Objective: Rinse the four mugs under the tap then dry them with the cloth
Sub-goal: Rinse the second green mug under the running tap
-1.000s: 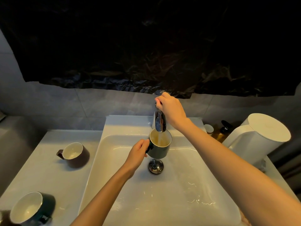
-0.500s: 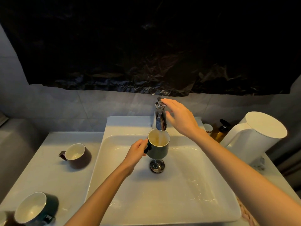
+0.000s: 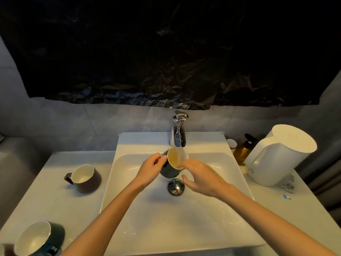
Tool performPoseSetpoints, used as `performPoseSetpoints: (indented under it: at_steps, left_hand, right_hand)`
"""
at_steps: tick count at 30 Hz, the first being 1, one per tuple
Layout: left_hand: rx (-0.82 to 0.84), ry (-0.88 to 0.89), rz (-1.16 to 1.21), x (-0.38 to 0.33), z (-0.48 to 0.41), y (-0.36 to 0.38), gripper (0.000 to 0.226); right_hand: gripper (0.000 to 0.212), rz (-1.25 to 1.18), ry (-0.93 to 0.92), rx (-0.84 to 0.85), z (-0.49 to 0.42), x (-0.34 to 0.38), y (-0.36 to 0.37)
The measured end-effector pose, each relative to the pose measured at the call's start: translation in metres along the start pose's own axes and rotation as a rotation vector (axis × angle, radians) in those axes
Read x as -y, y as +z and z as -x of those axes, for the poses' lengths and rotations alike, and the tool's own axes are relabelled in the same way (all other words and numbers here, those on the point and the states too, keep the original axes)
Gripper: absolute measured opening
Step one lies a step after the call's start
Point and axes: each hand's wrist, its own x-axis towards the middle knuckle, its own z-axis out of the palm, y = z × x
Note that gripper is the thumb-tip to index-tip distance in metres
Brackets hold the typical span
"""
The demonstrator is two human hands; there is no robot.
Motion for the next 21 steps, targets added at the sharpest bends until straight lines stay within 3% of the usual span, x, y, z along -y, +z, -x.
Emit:
performPoseSetpoints:
  at_steps: [4, 7, 9, 12, 14, 16, 18, 21]
  left_hand:
    - [0.022, 0.088, -0.172, -0.009, 0.0, -0.002, 0.026]
    - [0.068, 0.095, -0.184, -0.009, 0.0, -0.003, 0.023]
    - [0.04, 0.09, -0.17, -0.008, -0.001, -0.003, 0.018]
    - [0.02, 0.092, -0.161, -0.006, -0.004, -0.003, 0.017]
    - [0.042, 0.08, -0.185, -0.003, -0.005, -0.005, 0.018]
    - [0.035, 0.062, -0.188, 0.001, -0.006, -0.007, 0.018]
    - [0.021, 0.052, -0.187, 0.002, -0.008, -0.007, 0.017]
    - [0.037, 0.058, -0.17, 0.005, -0.01, -0.007, 0.02]
  right_hand:
    - [0.041, 0.136, 0.014, 0.283, -0.019, -0.006, 0.019]
    - [0.046, 0.469, -0.135, 0.324, -0.039, -0.014, 0.016]
    - [0.048, 0.554, -0.06, 0.386, -0.051, -0.009, 0.018]
    - [0.03, 0.352, 0.057, 0.487, -0.059, 0.003, 0.034]
    - [0.037, 0.251, 0.087, 0.49, -0.059, 0.002, 0.038]
    - [0.047, 0.367, 0.091, 0.434, -0.059, -0.001, 0.038]
    - [0.04, 0.449, 0.135, 0.505, -0.063, 0.003, 0.035]
    - [0.031, 0.222, 0.119, 0.55, -0.07, 0.009, 0.041]
